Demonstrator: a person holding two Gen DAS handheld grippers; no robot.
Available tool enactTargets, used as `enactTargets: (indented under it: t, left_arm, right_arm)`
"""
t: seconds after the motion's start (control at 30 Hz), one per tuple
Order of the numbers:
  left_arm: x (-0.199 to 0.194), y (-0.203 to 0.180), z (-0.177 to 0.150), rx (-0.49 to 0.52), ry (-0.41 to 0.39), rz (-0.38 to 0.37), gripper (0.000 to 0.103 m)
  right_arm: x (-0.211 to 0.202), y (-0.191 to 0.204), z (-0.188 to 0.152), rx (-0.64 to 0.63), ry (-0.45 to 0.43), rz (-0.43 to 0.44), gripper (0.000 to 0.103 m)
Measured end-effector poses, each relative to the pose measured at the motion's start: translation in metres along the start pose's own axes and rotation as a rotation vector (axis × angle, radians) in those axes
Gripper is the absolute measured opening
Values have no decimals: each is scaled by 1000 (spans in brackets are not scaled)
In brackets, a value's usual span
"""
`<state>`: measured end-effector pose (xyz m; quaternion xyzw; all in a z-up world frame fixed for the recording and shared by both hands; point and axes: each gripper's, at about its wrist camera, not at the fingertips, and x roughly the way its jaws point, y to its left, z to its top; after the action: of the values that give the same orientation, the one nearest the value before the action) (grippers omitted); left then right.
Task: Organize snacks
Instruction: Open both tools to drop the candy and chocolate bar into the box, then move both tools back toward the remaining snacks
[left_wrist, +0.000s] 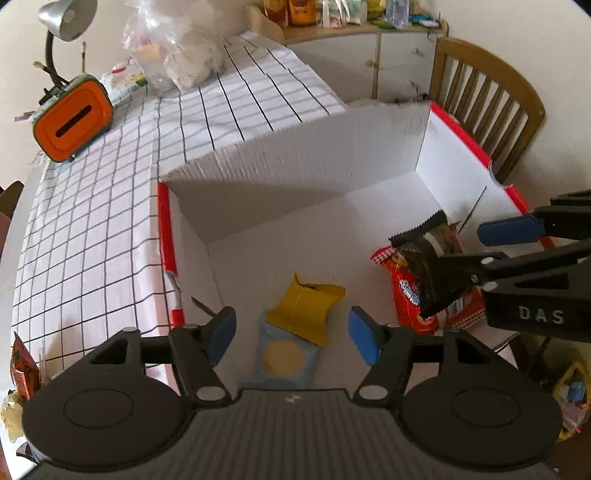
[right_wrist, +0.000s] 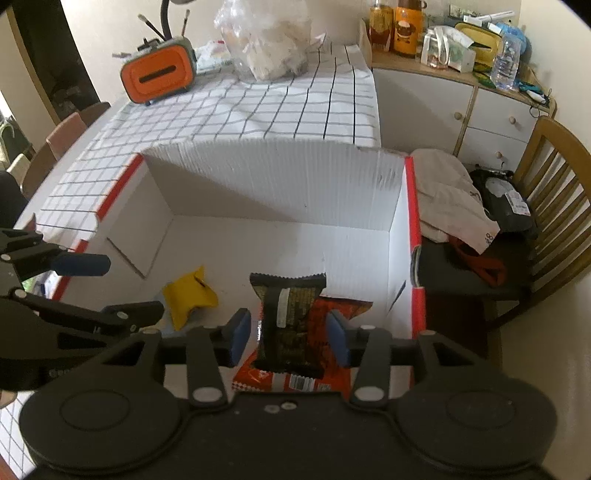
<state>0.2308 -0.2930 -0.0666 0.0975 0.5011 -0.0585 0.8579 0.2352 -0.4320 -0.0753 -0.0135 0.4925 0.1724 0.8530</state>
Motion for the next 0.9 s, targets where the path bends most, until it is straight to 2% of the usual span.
enactTargets:
  t: [0.13, 0.2, 0.33, 0.4, 0.53, 0.63, 0.73, 0.8, 0.9]
  left_arm:
    - [-13, 6, -3, -23, -31, 3, 69]
    - [-21, 11, -5, -39, -47, 1, 70]
    - [-38, 22, -11, -86, -95, 3, 77]
    - [-47, 28, -15, -111, -118, 0, 78]
    - [-63, 40, -22, -148, -159, 8, 81]
    - [-76, 50, -29, -181, -195, 36, 84]
    - [-88, 61, -38, -202, -217, 27, 85]
    - [-93, 70, -44, -212, -226, 17, 86]
    - [-99, 82, -54, -228, -233, 0, 86]
  right_arm:
    - [-15, 1, 0, 5, -32, 23, 57]
    - [-23, 2, 0, 9, -52, 35, 64]
    - [-37, 7, 1, 1, -82, 63, 66]
    - [-44, 11, 0, -6, -106, 67, 76]
    - [-55, 21, 0, -29, -132, 90, 80]
    - [-62, 30, -1, -28, -153, 108, 87]
    - [-69, 40, -2, -22, -171, 126, 90]
    - [-73, 48, -2, -19, -180, 136, 98]
    - [-76, 61, -3, -6, -190, 147, 100]
